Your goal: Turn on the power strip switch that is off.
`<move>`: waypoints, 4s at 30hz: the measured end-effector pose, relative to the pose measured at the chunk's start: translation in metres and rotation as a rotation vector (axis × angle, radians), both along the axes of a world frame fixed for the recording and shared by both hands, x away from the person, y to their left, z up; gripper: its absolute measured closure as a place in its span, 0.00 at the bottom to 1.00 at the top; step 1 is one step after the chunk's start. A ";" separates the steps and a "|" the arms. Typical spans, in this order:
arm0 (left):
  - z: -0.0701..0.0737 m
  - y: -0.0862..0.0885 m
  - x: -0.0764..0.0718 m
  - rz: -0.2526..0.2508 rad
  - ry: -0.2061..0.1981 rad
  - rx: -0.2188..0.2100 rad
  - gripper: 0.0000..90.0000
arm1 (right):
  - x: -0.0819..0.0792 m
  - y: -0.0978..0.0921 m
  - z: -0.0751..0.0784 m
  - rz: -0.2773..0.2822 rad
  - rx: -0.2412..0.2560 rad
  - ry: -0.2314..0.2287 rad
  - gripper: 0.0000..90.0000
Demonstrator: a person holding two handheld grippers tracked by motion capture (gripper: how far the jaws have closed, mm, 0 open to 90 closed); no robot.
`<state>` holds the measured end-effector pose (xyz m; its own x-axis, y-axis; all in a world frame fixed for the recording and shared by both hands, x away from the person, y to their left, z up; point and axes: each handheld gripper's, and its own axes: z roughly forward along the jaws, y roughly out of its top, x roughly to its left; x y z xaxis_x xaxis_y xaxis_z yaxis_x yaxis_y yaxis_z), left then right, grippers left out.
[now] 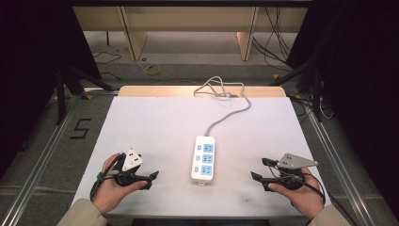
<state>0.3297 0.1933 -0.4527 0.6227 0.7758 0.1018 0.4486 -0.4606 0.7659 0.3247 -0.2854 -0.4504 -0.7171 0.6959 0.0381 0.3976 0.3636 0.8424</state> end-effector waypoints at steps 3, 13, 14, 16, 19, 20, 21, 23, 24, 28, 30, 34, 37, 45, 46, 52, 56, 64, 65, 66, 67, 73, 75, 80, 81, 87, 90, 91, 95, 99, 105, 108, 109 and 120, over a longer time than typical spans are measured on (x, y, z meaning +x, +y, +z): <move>0.000 0.000 0.000 -0.004 -0.001 0.004 0.16 | -0.001 0.001 0.002 0.013 -0.011 0.018 0.50; -0.001 -0.002 0.001 -0.008 0.006 0.010 0.16 | 0.001 0.009 0.007 0.053 -0.066 0.005 0.85; -0.002 -0.002 0.001 -0.008 0.008 0.010 0.16 | 0.001 0.009 0.008 0.054 -0.062 -0.001 0.90; -0.001 -0.001 0.001 -0.003 0.005 0.010 0.17 | 0.002 0.010 0.008 0.055 -0.062 0.004 0.99; -0.001 -0.002 0.001 -0.007 0.000 0.011 0.17 | 0.003 0.011 0.008 0.056 -0.078 0.013 1.00; -0.001 -0.002 0.000 -0.007 0.000 0.012 0.17 | 0.003 0.011 0.008 0.056 -0.078 0.013 1.00; -0.001 -0.002 0.001 -0.008 0.000 0.013 0.17 | 0.003 0.012 0.009 0.055 -0.085 0.015 1.00; -0.001 -0.002 0.001 -0.006 0.001 0.012 0.17 | 0.004 0.015 0.009 0.062 -0.097 0.012 1.00; -0.001 -0.002 0.001 -0.004 0.001 0.009 0.17 | 0.004 0.016 0.009 0.062 -0.101 0.011 1.00; -0.001 -0.002 0.001 -0.007 0.002 0.013 0.17 | 0.008 0.020 0.009 0.067 -0.115 0.015 1.00; -0.002 -0.002 0.002 -0.007 0.004 0.012 0.17 | 0.009 0.022 0.009 0.069 -0.113 0.013 1.00; -0.002 -0.002 0.002 -0.007 0.009 0.012 0.17 | 0.011 0.025 0.008 0.073 -0.115 0.030 1.00; -0.002 -0.002 0.002 -0.007 0.011 0.010 0.17 | 0.012 0.026 0.008 0.072 -0.112 0.032 1.00; -0.003 -0.003 0.002 -0.006 0.018 0.019 0.17 | 0.019 0.036 0.009 0.086 -0.117 0.045 1.00; -0.003 -0.004 0.002 -0.005 0.018 0.016 0.17 | 0.021 0.038 0.010 0.084 -0.113 0.044 1.00; -0.003 -0.003 0.002 -0.007 0.017 0.019 0.17 | 0.024 0.042 0.012 0.084 -0.108 0.049 1.00; -0.004 -0.003 0.003 -0.005 0.019 0.022 0.17 | 0.024 0.043 0.012 0.082 -0.106 0.050 1.00; -0.003 -0.004 0.003 -0.004 0.016 0.020 0.17 | 0.026 0.046 0.014 0.081 -0.102 0.053 1.00; -0.004 -0.004 0.003 -0.002 0.017 0.018 0.17 | 0.027 0.046 0.014 0.082 -0.103 0.052 1.00; -0.004 -0.003 0.003 -0.003 0.016 0.020 0.17 | 0.027 0.046 0.014 0.082 -0.103 0.052 1.00; -0.004 -0.003 0.003 -0.004 0.017 0.019 0.17 | 0.027 0.046 0.014 0.081 -0.102 0.052 1.00; -0.003 -0.003 0.002 -0.001 0.014 0.015 0.17 | 0.029 0.048 0.015 0.080 -0.103 0.049 1.00; -0.003 -0.003 0.003 0.000 0.015 0.016 0.17 | 0.030 0.049 0.016 0.081 -0.103 0.047 1.00; -0.003 -0.003 0.003 -0.001 0.020 0.014 0.17 | 0.032 0.051 0.017 0.082 -0.104 0.046 1.00; -0.003 -0.003 0.003 -0.003 0.020 0.015 0.17 | 0.032 0.051 0.017 0.082 -0.104 0.046 1.00; -0.003 -0.004 0.003 -0.002 0.021 0.013 0.17 | 0.034 0.053 0.019 0.084 -0.102 0.050 1.00; -0.003 -0.004 0.003 -0.001 0.021 0.013 0.17 | 0.036 0.054 0.019 0.086 -0.100 0.051 1.00; -0.003 -0.004 0.003 -0.001 0.021 0.013 0.17 | 0.036 0.055 0.019 0.086 -0.100 0.052 1.00; -0.003 -0.004 0.003 -0.001 0.021 0.012 0.17 | 0.038 0.056 0.020 0.087 -0.103 0.054 1.00; -0.003 -0.003 0.003 0.000 0.021 0.012 0.17 | 0.040 0.058 0.020 0.089 -0.103 0.057 1.00; -0.003 -0.003 0.003 0.001 0.021 0.012 0.17 | 0.042 0.060 0.020 0.088 -0.102 0.059 1.00; -0.003 -0.003 0.003 0.003 0.021 0.012 0.17 | 0.043 0.060 0.021 0.089 -0.102 0.061 1.00; -0.003 -0.003 0.003 0.004 0.022 0.011 0.17 | 0.043 0.061 0.021 0.089 -0.103 0.061 1.00; -0.003 -0.003 0.003 0.005 0.022 0.009 0.17 | 0.047 0.066 0.022 0.094 -0.102 0.063 1.00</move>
